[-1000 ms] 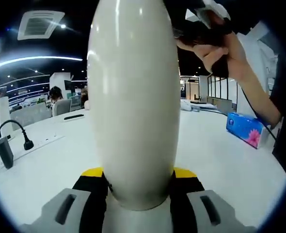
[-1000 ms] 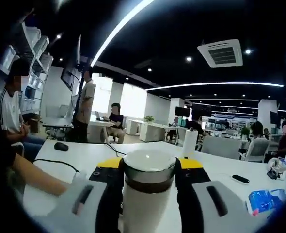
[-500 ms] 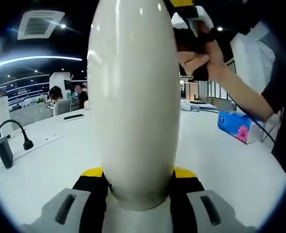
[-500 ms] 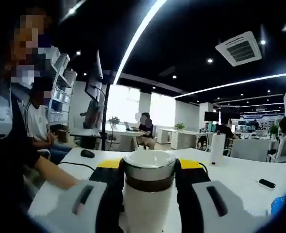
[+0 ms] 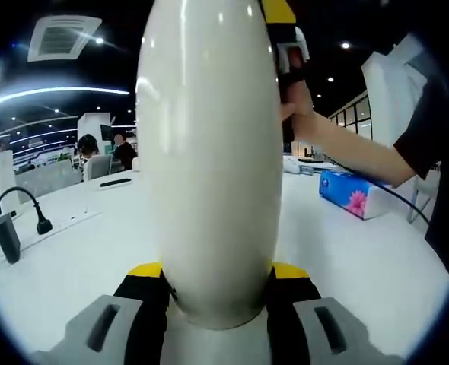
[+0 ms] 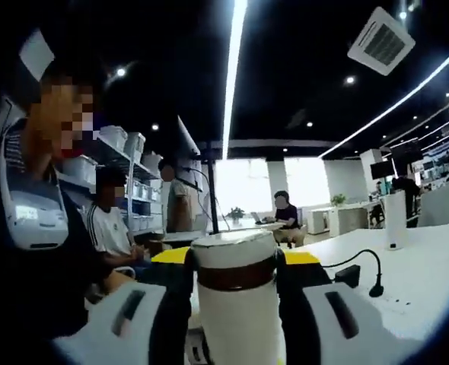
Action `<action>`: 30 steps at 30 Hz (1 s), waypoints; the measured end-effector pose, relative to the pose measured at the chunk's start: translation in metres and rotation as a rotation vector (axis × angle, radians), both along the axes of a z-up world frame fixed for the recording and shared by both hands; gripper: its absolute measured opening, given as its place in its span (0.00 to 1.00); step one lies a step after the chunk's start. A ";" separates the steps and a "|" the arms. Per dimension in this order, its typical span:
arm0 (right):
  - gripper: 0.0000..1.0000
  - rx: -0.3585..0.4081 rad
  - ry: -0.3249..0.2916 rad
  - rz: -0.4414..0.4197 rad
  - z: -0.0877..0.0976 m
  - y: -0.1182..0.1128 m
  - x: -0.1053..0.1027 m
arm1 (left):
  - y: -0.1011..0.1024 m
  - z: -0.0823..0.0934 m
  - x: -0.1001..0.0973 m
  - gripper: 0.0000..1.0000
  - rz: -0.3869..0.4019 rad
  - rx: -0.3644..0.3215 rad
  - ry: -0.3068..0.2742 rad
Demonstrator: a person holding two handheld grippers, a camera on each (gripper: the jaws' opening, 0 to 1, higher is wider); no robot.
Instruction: Grasp the water cup twist off the cup lid place the cup lid on the table
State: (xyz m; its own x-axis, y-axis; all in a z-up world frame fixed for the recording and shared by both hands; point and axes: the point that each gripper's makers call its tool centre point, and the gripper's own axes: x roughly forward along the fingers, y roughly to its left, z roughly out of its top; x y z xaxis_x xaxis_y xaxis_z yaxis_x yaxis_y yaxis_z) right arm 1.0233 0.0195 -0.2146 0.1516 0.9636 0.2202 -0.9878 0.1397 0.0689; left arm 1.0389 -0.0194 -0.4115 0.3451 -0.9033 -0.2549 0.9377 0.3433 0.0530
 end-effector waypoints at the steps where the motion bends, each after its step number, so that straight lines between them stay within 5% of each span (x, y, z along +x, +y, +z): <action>1: 0.47 0.005 0.003 0.008 0.000 0.000 0.000 | 0.000 0.000 0.001 0.52 0.000 0.000 0.000; 7: 0.50 0.037 0.041 0.006 -0.001 0.001 -0.001 | 0.001 -0.001 0.002 0.52 -0.003 0.001 0.003; 11: 0.51 0.018 0.009 -0.051 -0.001 -0.002 -0.002 | 0.001 -0.001 0.002 0.52 -0.005 0.001 0.002; 19: 0.55 -0.059 -0.121 -0.307 0.017 -0.007 -0.008 | 0.001 -0.001 0.001 0.52 -0.003 0.002 0.002; 30: 0.54 -0.213 -0.220 -0.609 0.018 0.001 -0.008 | -0.003 -0.001 -0.004 0.52 -0.013 0.003 0.002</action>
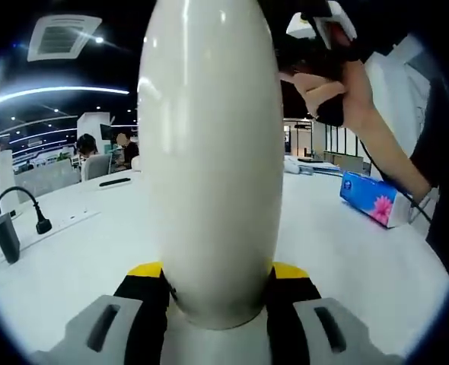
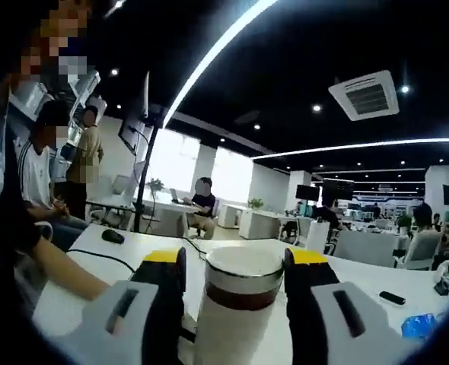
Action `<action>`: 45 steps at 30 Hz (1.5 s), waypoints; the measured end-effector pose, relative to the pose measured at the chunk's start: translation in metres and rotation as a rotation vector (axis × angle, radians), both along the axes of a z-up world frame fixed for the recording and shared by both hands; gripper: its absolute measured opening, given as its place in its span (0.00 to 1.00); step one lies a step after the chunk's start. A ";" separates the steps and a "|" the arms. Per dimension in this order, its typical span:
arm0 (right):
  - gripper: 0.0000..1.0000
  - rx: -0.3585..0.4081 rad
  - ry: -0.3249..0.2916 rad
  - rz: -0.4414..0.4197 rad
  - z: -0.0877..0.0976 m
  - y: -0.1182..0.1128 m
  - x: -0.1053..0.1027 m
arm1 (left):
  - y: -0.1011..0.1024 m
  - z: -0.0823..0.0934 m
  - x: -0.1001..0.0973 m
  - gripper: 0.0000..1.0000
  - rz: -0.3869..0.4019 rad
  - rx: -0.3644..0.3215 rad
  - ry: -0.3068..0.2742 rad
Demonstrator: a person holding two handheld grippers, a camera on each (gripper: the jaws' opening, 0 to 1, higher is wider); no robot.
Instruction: Grasp the water cup twist off the cup lid place the cup lid on the table
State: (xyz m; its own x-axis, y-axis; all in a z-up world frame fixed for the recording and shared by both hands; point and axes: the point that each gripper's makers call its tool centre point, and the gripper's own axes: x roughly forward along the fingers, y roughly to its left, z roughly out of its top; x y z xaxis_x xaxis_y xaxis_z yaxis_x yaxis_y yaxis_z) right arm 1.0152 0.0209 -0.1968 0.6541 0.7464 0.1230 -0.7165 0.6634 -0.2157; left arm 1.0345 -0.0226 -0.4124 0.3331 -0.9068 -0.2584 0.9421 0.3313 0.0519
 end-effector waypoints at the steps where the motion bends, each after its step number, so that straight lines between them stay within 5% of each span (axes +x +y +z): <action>1: 0.53 -0.004 0.004 -0.014 -0.001 0.001 0.001 | 0.000 0.000 -0.001 0.52 0.003 0.001 -0.004; 6: 0.45 0.024 0.004 -0.049 -0.001 -0.006 0.009 | 0.003 0.000 0.003 0.52 0.002 -0.005 0.009; 11: 0.45 0.051 0.009 0.011 -0.002 -0.006 0.009 | 0.003 0.000 0.003 0.52 0.002 -0.003 0.005; 27: 0.45 0.112 0.008 0.249 -0.001 -0.006 0.008 | 0.004 -0.001 0.005 0.52 0.002 -0.002 0.004; 30: 0.45 0.136 0.018 0.313 -0.001 -0.005 0.007 | 0.012 -0.003 0.023 0.52 0.002 -0.005 0.010; 39: 0.45 0.231 0.074 0.500 -0.002 -0.004 0.007 | 0.003 -0.001 0.005 0.52 0.002 0.000 0.001; 45: 0.46 0.269 0.106 0.589 -0.003 -0.002 0.006 | 0.001 -0.002 0.015 0.52 0.002 0.000 0.006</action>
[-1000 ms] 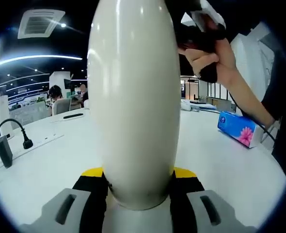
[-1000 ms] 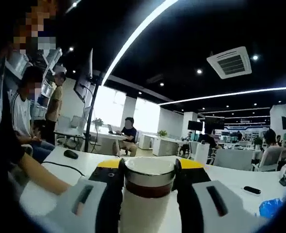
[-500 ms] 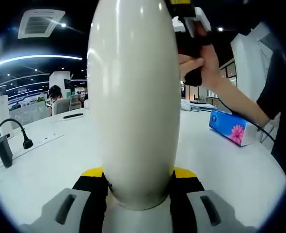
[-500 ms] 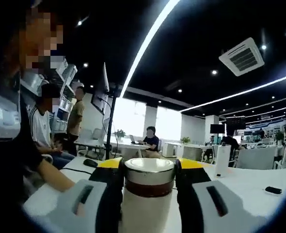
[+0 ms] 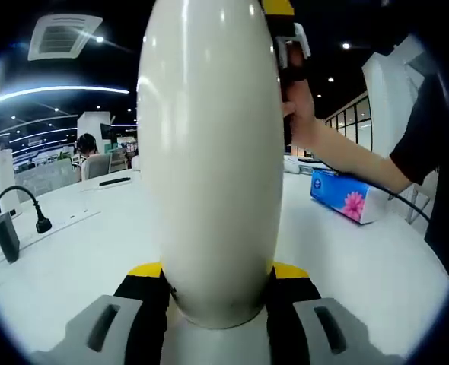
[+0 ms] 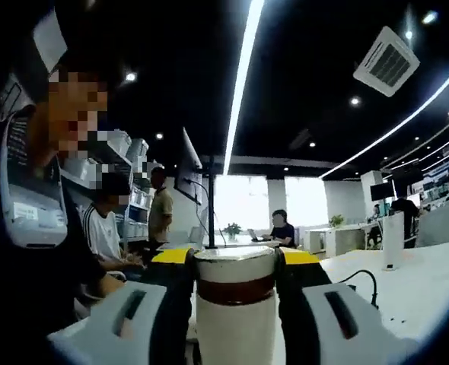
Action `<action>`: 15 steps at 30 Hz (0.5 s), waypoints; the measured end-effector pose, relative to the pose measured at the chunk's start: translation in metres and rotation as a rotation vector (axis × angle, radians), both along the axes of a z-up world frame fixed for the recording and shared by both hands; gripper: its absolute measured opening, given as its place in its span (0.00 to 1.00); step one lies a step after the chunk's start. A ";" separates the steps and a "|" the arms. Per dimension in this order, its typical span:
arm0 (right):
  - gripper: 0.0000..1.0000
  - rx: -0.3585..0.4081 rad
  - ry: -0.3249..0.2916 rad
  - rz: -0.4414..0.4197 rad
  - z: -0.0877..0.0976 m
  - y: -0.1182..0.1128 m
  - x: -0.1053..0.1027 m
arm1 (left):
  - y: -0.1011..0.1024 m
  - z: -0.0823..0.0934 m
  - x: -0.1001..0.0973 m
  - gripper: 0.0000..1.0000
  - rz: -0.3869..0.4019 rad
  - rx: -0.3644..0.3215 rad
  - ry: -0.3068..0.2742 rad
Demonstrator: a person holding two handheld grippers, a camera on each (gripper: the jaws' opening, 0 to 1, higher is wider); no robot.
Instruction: Grasp the water cup twist off the cup lid place the cup lid on the table
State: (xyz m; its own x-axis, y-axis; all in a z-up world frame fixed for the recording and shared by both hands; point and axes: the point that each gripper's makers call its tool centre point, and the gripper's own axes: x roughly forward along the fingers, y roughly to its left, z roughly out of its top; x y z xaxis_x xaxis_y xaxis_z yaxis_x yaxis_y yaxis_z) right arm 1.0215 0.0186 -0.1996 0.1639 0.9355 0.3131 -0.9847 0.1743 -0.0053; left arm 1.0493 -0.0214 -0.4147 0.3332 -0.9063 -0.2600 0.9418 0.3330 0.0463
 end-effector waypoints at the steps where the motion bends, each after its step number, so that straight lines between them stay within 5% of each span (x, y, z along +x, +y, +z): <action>1: 0.46 0.004 0.006 0.012 0.000 0.000 0.000 | 0.000 0.000 0.004 0.52 0.000 0.000 -0.001; 9: 0.47 0.020 0.035 0.056 0.000 0.001 -0.001 | -0.001 -0.003 0.025 0.52 -0.001 0.000 0.002; 15: 0.50 0.024 0.030 -0.029 0.004 -0.006 -0.001 | -0.001 -0.003 0.023 0.52 -0.002 0.001 0.001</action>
State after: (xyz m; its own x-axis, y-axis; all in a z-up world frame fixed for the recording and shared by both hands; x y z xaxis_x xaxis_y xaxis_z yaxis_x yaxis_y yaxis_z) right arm 1.0207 0.0125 -0.1954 0.2011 0.9223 0.3300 -0.9787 0.2030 0.0292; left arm 1.0722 -0.0223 -0.4178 0.3309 -0.9069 -0.2609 0.9426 0.3308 0.0456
